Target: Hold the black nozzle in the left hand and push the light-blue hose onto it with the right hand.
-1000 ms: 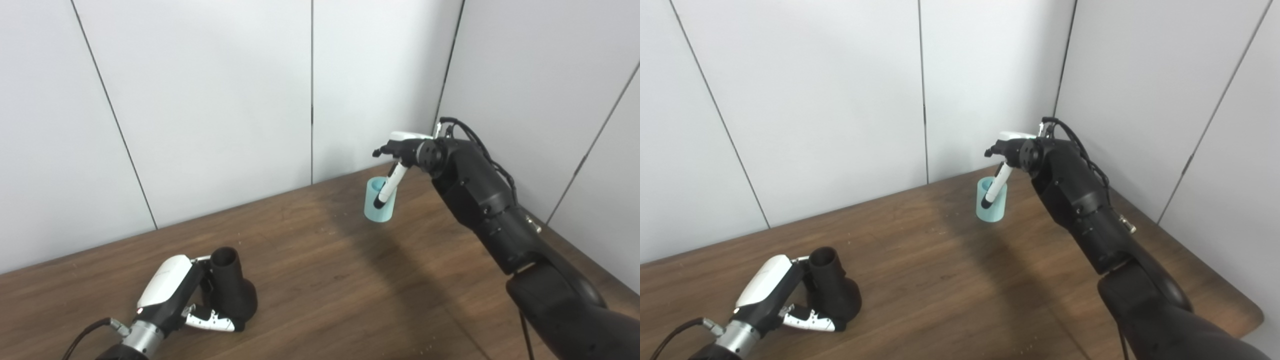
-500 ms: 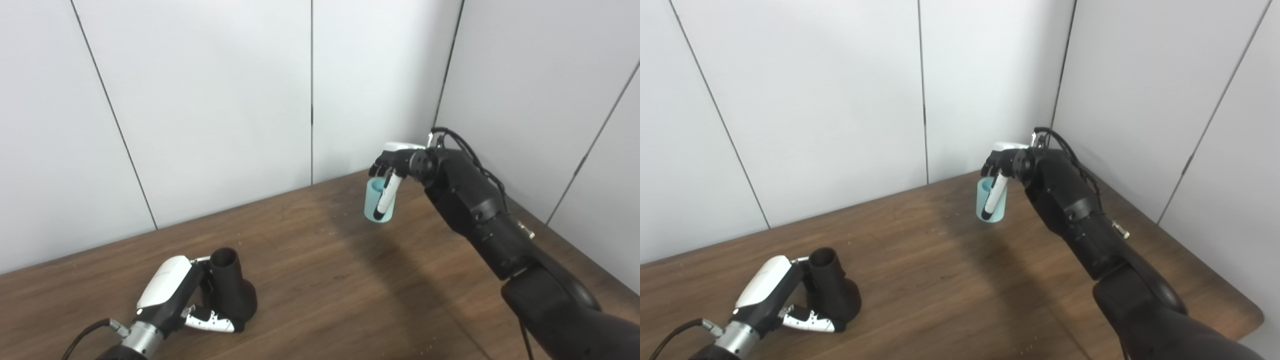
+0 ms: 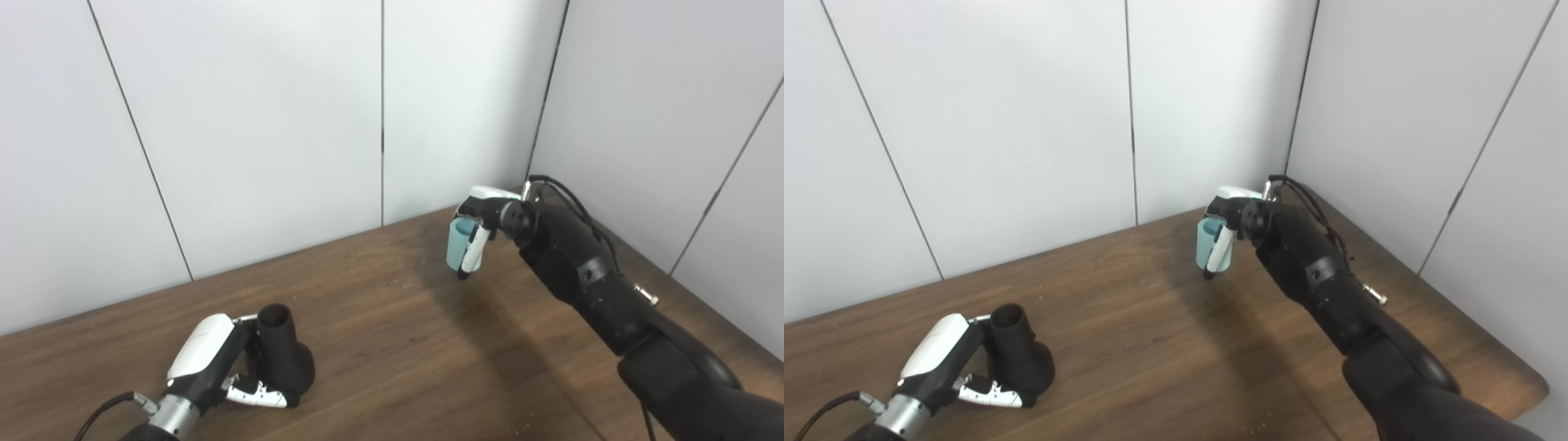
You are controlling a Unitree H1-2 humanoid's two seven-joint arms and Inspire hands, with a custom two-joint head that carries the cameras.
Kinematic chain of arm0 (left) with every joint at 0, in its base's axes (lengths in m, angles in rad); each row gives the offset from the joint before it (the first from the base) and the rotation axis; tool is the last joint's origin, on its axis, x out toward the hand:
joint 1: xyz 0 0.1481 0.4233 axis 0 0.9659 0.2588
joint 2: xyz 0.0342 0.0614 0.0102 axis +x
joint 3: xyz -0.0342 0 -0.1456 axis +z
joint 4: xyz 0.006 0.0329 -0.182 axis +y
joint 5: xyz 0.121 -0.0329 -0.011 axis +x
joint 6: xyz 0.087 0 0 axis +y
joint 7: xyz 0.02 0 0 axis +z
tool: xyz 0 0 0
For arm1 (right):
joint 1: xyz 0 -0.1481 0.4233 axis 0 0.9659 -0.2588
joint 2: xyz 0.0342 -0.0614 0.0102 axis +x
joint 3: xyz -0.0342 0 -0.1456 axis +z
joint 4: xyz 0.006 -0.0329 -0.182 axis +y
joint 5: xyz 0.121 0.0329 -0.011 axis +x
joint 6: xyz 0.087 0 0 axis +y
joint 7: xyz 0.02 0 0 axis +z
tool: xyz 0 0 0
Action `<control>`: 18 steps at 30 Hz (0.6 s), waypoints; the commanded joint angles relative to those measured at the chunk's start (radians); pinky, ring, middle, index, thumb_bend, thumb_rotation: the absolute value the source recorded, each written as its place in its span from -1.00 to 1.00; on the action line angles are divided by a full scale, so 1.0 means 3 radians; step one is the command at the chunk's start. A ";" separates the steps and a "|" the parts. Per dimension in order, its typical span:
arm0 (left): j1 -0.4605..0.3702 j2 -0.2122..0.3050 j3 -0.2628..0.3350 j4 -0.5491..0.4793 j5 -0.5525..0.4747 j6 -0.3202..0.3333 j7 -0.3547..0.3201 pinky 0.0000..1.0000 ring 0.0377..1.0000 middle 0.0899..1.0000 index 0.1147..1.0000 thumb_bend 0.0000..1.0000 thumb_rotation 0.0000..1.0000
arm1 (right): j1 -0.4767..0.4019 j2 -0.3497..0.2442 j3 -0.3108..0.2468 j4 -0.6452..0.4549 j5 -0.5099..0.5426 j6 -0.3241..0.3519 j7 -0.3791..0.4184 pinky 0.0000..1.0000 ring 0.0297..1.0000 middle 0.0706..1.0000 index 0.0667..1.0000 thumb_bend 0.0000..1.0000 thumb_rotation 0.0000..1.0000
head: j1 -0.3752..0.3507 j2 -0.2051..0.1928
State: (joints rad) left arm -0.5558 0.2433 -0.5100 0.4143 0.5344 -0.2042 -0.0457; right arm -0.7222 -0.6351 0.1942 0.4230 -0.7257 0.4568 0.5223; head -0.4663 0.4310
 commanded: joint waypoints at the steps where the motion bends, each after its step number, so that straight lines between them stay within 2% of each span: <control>1: 0.0272 0.0158 -0.0106 0.0241 0.0167 0.0306 -0.0341 -0.03 -0.02 -0.15 -0.15 0.05 -1.00 | -0.0108 -0.0113 -0.0012 -0.0100 0.0007 -0.0042 -0.0157 0.21 0.34 0.33 0.38 0.53 -0.93 | -0.0002 0.0004; 3: 0.0272 0.0156 -0.0106 0.0241 0.0165 0.0304 -0.0341 -0.03 -0.02 -0.15 -0.15 0.05 -1.00 | -0.0085 -0.0110 -0.0025 -0.0120 0.0010 -0.0047 -0.0272 0.14 0.25 0.23 0.28 0.51 -0.94 | 0.0003 0.0011; 4: 0.0275 0.0157 -0.0105 0.0235 0.0165 0.0306 -0.0343 -0.03 -0.02 -0.15 -0.15 0.05 -1.00 | -0.0068 -0.0104 -0.0043 -0.0136 0.0018 -0.0055 -0.0340 0.09 0.20 0.18 0.10 0.28 -0.84 | 0.0010 0.0013; 5: 0.0277 0.0158 -0.0106 0.0232 0.0167 0.0305 -0.0341 -0.03 -0.02 -0.15 -0.15 0.05 -1.00 | -0.0045 -0.0091 -0.0069 -0.0152 0.0035 -0.0078 -0.0433 0.05 0.16 0.14 0.00 0.16 -0.79 | 0.0011 0.0014; 6: 0.0280 0.0159 -0.0106 0.0229 0.0169 0.0304 -0.0338 -0.03 -0.02 -0.15 -0.15 0.05 -1.00 | -0.0021 -0.0076 -0.0097 -0.0161 0.0057 -0.0116 -0.0538 -0.03 0.07 0.04 -0.10 0.10 -0.92 | 0.0012 0.0021; 7: 0.0282 0.0160 -0.0106 0.0225 0.0170 0.0303 -0.0336 -0.03 -0.02 -0.15 -0.15 0.05 -1.00 | -0.0002 -0.0066 -0.0115 -0.0167 0.0079 -0.0147 -0.0624 -0.09 0.00 0.00 -0.14 0.08 -0.96 | 0.0012 0.0026; 11: 0.0296 0.0166 -0.0112 0.0209 0.0188 0.0294 -0.0322 -0.03 -0.02 -0.15 -0.15 0.05 -1.00 | 0.0030 -0.0037 -0.0152 -0.0125 0.0178 -0.0245 -0.0854 -0.19 -0.10 -0.06 -0.17 0.06 -1.00 | 0.0020 0.0036; 18: 0.0290 0.0150 -0.0116 0.0253 0.0196 0.0287 -0.0301 -0.03 -0.01 -0.15 -0.15 0.05 -1.00 | 0.0041 -0.0062 -0.0101 -0.0180 0.0248 -0.0271 -0.0899 -0.21 -0.10 -0.07 -0.16 0.06 -1.00 | 0.0052 0.0053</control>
State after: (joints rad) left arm -0.5530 0.2440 -0.5096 0.4116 0.5344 -0.2043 -0.0459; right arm -0.6653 -0.6200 0.1732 0.4010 -0.6529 0.3974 0.2769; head -0.4495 0.4464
